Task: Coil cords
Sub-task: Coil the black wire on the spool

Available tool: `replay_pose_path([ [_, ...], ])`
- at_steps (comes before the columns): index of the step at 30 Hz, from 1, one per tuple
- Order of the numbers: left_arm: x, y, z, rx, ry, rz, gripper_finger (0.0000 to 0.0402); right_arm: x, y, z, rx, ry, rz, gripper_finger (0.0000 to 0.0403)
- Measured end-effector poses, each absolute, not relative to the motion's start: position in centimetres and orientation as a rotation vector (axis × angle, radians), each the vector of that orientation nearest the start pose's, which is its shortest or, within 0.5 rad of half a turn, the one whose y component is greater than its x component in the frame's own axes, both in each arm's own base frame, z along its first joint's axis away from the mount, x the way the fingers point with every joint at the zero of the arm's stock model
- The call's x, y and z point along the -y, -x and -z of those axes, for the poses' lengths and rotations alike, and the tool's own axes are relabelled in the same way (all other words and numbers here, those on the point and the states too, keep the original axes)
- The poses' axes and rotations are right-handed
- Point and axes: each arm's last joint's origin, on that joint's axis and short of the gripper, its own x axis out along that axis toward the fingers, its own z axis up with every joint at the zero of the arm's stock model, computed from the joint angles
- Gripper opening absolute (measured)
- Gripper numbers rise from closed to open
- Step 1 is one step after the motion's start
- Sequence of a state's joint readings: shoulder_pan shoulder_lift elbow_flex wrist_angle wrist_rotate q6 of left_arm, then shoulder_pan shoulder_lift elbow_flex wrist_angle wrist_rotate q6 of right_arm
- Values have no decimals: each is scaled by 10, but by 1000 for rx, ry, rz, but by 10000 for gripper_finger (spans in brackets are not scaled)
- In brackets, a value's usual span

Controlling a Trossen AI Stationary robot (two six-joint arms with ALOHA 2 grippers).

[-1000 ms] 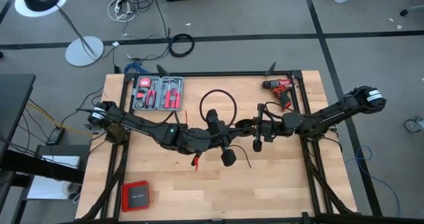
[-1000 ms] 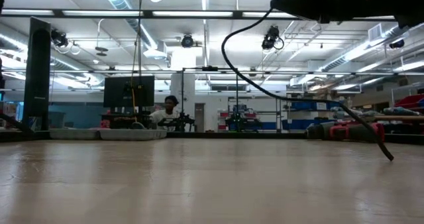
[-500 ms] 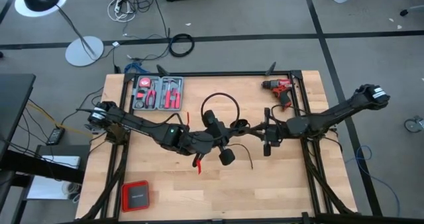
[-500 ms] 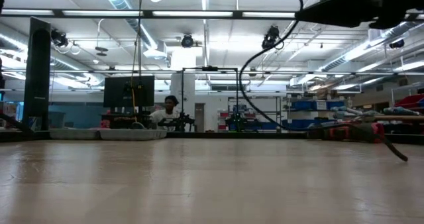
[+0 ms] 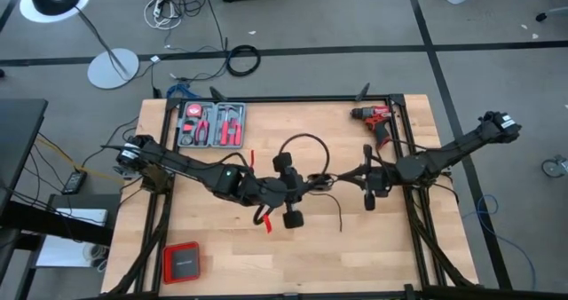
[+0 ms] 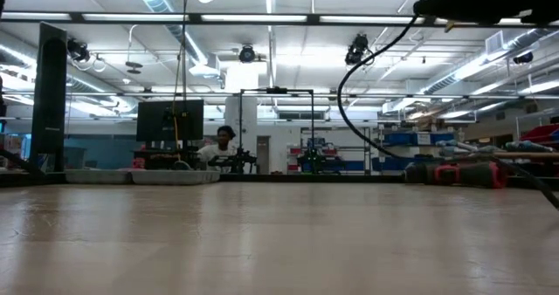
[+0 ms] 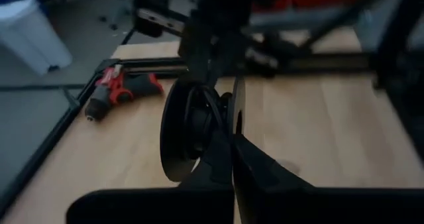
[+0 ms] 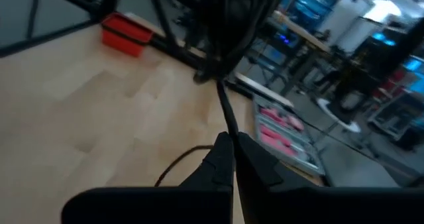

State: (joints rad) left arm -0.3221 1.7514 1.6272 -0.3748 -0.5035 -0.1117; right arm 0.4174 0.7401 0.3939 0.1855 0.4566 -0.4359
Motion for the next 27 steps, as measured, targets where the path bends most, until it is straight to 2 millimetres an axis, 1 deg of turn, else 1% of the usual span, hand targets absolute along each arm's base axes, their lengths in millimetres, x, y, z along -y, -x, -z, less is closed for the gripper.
replay_pose_path([
  [4, 104, -381, -339, -558, -210, -168, 0, -59, -164, -234, -186, 486, -12, 1],
  [7, 92, -382, -332, -638, -228, -158, 0, -61, -168, -229, -212, 480, -20, 2],
  [10, 85, -383, -328, -676, -226, -148, 0, -63, -170, -227, -210, 468, -55, 2],
  [17, 83, -384, -330, -661, -316, -147, 0, -66, -170, -226, -211, 451, -106, 3],
  [20, 84, -389, -329, -629, -344, -150, 0, -66, -169, -225, -215, 453, -123, 4],
  [22, 84, -390, -327, -640, -375, -152, 0, -67, -168, -226, -205, 462, -130, 4],
  [27, 82, -390, -319, -698, -385, -157, 0, -67, -166, -228, -204, 479, -136, 4],
])
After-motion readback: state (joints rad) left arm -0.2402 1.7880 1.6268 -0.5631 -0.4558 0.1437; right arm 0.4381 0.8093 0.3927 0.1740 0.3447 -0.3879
